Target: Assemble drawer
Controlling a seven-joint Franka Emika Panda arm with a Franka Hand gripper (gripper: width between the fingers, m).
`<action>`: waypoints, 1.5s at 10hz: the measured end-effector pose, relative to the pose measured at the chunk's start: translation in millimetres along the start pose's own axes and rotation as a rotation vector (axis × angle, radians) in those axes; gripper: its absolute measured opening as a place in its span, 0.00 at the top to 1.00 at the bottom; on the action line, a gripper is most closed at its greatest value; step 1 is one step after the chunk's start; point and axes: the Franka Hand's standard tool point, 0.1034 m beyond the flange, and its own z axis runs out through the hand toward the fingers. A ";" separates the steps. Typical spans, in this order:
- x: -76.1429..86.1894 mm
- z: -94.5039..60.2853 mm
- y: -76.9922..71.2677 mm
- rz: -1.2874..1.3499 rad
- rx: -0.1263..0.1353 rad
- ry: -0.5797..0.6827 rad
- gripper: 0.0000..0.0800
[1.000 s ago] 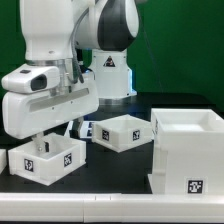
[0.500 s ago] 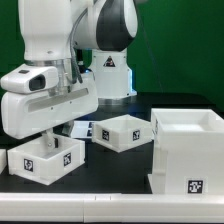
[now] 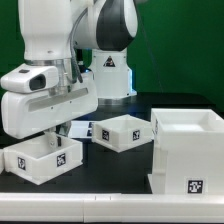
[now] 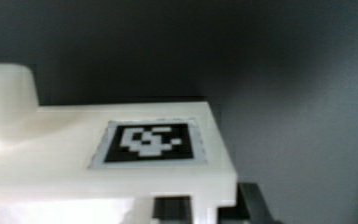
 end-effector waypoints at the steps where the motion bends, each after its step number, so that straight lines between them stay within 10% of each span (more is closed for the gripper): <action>1: 12.1 -4.8 -0.1 -0.060 0.001 0.004 0.95; 3: 37.2 -7.0 -6.7 -0.167 0.022 0.009 0.95; 8: 41.2 -10.5 5.5 -0.300 0.000 0.001 0.95; 11: 97.7 -1.6 -3.8 -0.504 -0.020 -0.035 0.95; 15: 96.4 0.5 -5.4 -0.497 -0.006 -0.043 0.95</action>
Offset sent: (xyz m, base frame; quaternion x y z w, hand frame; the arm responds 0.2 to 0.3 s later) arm 0.0000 0.0000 0.0000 0.0000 0.0000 0.0000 1.0000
